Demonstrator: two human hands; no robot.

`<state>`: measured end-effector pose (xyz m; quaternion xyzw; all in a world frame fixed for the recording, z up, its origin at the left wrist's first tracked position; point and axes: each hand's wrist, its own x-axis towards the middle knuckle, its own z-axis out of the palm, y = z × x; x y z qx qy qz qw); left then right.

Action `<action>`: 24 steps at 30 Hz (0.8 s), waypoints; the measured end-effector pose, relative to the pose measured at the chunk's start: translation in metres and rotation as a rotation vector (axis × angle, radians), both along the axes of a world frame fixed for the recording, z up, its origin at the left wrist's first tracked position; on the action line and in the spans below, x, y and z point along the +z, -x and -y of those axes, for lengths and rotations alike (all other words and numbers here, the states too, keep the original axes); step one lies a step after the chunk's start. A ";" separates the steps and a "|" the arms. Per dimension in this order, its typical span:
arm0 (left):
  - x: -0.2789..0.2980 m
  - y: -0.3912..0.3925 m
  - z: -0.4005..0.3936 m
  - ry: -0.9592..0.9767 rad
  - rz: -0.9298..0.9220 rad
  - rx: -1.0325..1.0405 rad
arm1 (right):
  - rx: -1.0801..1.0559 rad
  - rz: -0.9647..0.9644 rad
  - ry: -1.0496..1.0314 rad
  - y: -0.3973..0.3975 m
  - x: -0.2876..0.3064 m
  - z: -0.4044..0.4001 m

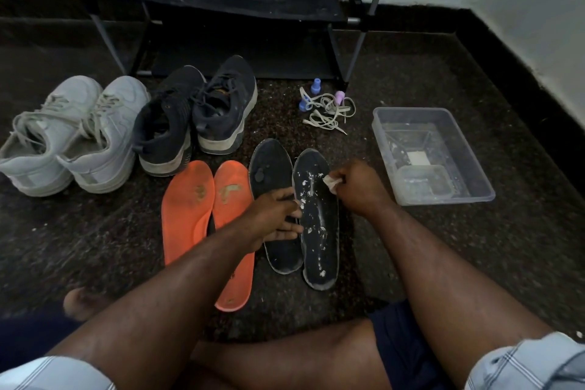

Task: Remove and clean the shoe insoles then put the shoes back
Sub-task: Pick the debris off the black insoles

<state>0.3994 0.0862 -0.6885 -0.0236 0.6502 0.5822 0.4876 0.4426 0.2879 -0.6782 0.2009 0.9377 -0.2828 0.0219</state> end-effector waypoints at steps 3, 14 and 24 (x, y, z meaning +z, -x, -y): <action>-0.001 -0.001 -0.002 0.000 0.007 -0.004 | 0.029 0.109 -0.066 -0.001 -0.005 0.001; -0.002 0.001 -0.004 -0.001 -0.044 0.073 | 0.080 0.171 -0.143 -0.004 -0.005 0.004; -0.006 0.001 -0.002 -0.017 0.032 0.004 | -0.009 -0.042 -0.148 0.017 0.010 -0.007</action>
